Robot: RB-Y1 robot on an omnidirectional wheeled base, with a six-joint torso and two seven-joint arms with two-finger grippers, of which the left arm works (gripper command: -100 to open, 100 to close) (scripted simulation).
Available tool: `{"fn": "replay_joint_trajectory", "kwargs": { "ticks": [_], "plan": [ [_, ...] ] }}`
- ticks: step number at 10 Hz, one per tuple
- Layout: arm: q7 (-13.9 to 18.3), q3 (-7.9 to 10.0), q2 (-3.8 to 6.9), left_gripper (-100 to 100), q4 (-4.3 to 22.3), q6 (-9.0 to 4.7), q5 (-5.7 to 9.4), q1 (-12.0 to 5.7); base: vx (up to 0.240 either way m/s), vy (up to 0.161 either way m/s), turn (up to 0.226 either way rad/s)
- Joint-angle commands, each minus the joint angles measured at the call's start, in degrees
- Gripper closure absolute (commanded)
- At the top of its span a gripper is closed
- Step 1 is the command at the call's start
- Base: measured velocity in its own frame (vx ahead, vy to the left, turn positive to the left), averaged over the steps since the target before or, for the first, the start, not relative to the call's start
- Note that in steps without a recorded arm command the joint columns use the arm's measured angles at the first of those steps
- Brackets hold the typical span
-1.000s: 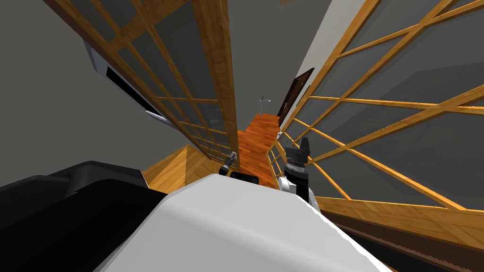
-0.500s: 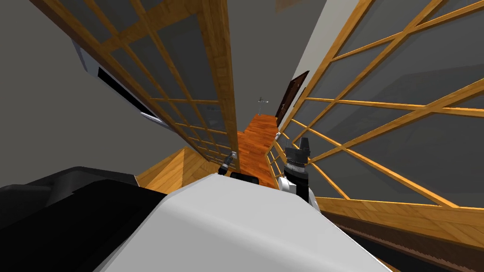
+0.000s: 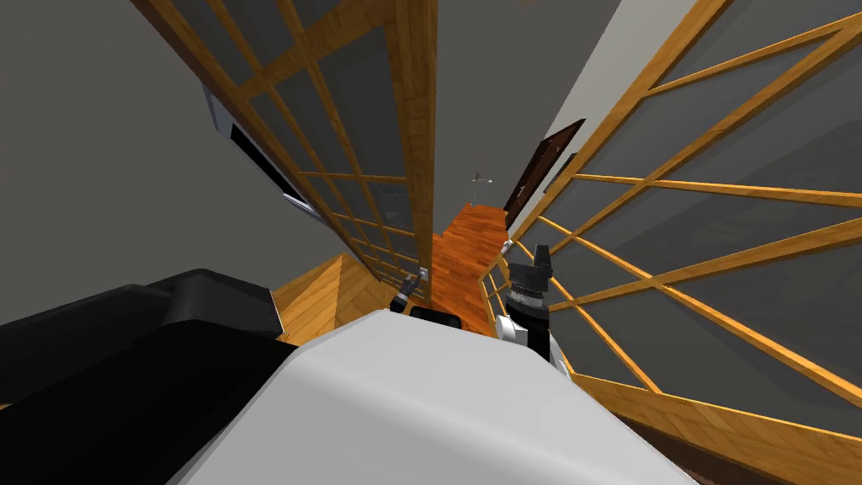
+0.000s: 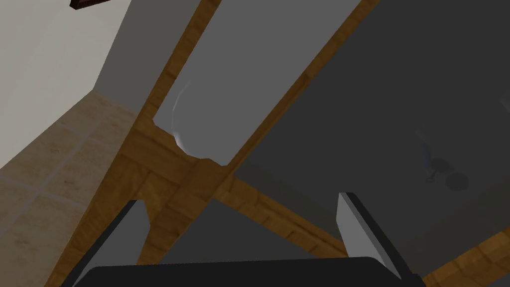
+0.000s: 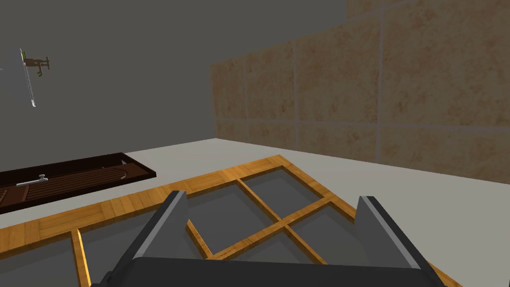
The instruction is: Push the door open
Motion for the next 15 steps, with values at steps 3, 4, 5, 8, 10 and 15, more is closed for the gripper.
{"fn": "replay_joint_trajectory", "kwargs": {
  "ticks": [3, 4, 5, 8, 10, 15],
  "plan": [
    [-4.4, 0.23, -0.68, -100, -1.0, -0.31, -6.19, 1.04, -0.022, -0.003, 0.223],
    [-5.8, 0.32, -0.96, -100, -1.1, -0.45, -7.89, 1.29, -0.021, -0.003, 0.201],
    [-5.8, 0.32, -0.96, -100, -1.1, -0.45, -8.49, 1.29, -0.015, -0.005, 0.054],
    [-10.0, 0.60, -1.94, -100, -1.7, -0.87, -13.95, 2.05, -0.019, 0.002, 0.184],
    [-11.4, 0.69, -2.30, -100, -1.9, -1.02, -16.68, 2.30, -0.016, -0.002, 0.093],
    [-16.5, 1.04, -3.88, -100, -2.5, -1.54, -24.23, 3.23, -0.020, 0.001, 0.165]
  ]
}}
